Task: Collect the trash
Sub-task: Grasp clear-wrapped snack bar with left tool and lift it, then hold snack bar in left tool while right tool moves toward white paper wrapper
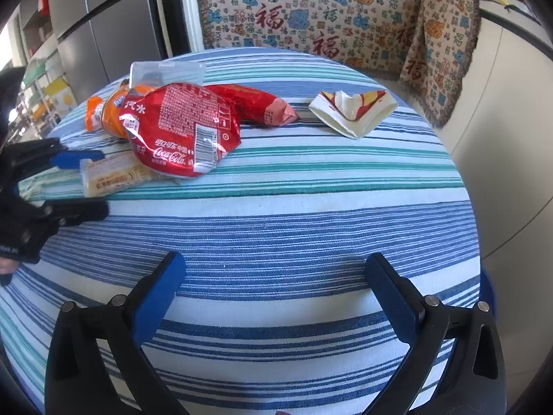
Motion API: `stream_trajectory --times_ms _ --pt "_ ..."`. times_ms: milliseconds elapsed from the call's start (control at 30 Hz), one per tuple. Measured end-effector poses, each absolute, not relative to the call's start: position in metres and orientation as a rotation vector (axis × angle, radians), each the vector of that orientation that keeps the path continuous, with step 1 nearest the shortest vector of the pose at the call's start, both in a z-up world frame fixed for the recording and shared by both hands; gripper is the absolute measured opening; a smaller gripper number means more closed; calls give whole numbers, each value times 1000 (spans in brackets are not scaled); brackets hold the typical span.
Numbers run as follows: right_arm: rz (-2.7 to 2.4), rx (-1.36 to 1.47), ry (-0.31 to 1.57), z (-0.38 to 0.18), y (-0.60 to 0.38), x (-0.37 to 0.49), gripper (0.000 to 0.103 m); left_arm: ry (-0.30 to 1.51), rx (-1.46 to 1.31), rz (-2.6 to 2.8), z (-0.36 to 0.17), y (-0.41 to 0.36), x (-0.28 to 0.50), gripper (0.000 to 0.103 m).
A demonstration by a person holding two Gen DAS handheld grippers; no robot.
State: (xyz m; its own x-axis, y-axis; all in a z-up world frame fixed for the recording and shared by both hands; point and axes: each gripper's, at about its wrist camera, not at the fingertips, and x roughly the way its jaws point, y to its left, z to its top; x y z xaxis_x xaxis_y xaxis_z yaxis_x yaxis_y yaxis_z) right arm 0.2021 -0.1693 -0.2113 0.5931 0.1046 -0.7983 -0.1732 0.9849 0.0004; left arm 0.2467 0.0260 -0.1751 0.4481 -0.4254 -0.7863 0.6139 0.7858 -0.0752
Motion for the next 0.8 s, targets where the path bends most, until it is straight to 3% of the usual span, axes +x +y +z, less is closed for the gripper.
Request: stream_trajectory --times_ms 100,133,167,200,267,633,667,733,800 --pt "162 -80 923 -211 -170 202 103 908 293 -680 -178 6 245 66" --pt "162 -80 923 -211 -170 202 103 911 302 -677 -179 2 244 45" --pt "162 -80 923 -211 -170 202 103 908 303 -664 -180 0 243 40" --pt "162 -80 923 -211 -170 202 103 914 286 -652 -180 2 242 24" --pt "161 -79 924 -211 -170 202 102 931 215 -615 -179 9 238 22" --pt "159 -77 924 -210 -172 202 103 884 19 -191 -168 80 158 24" --pt "160 -77 924 -210 -172 202 103 886 14 -175 -169 84 161 29" --pt "156 -74 924 -210 -174 201 103 905 -11 -138 -172 90 170 50" --pt "150 -67 924 -209 -175 200 103 916 -38 -119 -176 94 177 61"
